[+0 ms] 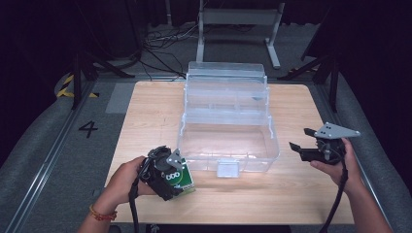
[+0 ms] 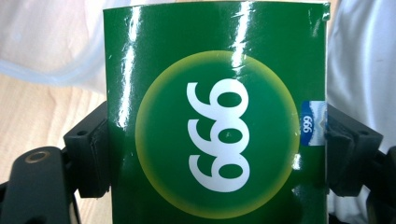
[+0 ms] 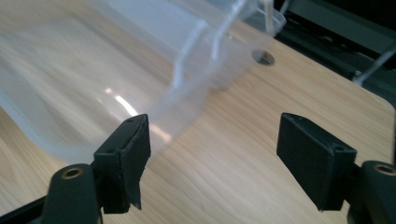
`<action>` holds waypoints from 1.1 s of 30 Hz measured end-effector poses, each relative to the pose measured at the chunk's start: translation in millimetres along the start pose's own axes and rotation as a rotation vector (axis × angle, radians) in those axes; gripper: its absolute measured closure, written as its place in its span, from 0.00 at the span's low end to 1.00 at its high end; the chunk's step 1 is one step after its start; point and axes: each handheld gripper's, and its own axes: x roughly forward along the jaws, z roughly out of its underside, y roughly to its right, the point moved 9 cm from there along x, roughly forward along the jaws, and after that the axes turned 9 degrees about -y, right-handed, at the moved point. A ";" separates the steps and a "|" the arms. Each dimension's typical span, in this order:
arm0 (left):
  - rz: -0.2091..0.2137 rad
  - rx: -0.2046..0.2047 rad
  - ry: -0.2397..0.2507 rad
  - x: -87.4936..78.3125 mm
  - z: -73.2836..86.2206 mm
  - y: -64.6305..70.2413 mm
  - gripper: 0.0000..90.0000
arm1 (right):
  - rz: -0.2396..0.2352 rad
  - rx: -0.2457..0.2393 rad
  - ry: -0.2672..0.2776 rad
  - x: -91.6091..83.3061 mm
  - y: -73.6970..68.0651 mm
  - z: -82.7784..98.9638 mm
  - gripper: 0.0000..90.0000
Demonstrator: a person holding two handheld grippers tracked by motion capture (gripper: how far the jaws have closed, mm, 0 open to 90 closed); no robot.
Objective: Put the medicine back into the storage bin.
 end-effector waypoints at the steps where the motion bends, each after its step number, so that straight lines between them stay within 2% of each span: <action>1: -0.004 0.007 0.002 -3.5 -1.1 0.0 0.18 | -0.013 0.016 -0.008 1.8 3.5 8.9 0.29; 4: -0.023 0.040 0.015 -18.5 -7.7 -1.3 0.18 | -0.018 0.039 -0.062 12.0 12.6 38.6 0.29; 5: -0.023 0.040 0.015 -18.5 -7.7 -1.3 0.18 | -0.018 0.039 -0.062 12.0 12.6 38.6 0.29; 7: -0.034 0.057 0.021 -27.8 -12.0 -3.2 0.18 | -0.026 0.052 -0.104 20.8 14.2 57.1 0.29; 9: -0.032 0.068 0.041 -37.2 -18.3 -5.5 0.18 | -0.028 0.053 -0.146 30.0 13.3 72.8 0.29; 12: -0.040 0.101 0.056 -45.5 -26.4 -9.2 0.18 | -0.053 0.080 -0.169 40.4 8.7 88.2 0.29; 14: -0.042 0.125 0.056 -48.8 -32.7 -12.0 0.18 | -0.059 0.076 -0.179 44.9 6.5 95.4 0.29; 21: -0.071 0.174 0.066 -60.6 -50.1 -27.2 0.18 | -0.085 0.088 -0.192 51.8 1.0 109.6 0.29; 22: -0.074 0.170 0.073 -61.8 -53.2 -29.1 0.18 | -0.082 0.086 -0.198 52.7 0.5 111.7 0.29; 28: -0.085 0.222 0.075 -65.6 -70.2 -44.9 0.18 | -0.111 0.124 -0.159 52.9 -1.2 114.6 0.29; 31: -0.085 0.219 0.077 -65.1 -77.6 -52.3 0.18 | -0.126 0.138 -0.138 53.7 -1.4 115.6 0.28; 33: -0.090 0.233 0.077 -64.3 -82.1 -57.3 0.18 | -0.122 0.145 -0.131 54.2 -2.0 115.5 0.26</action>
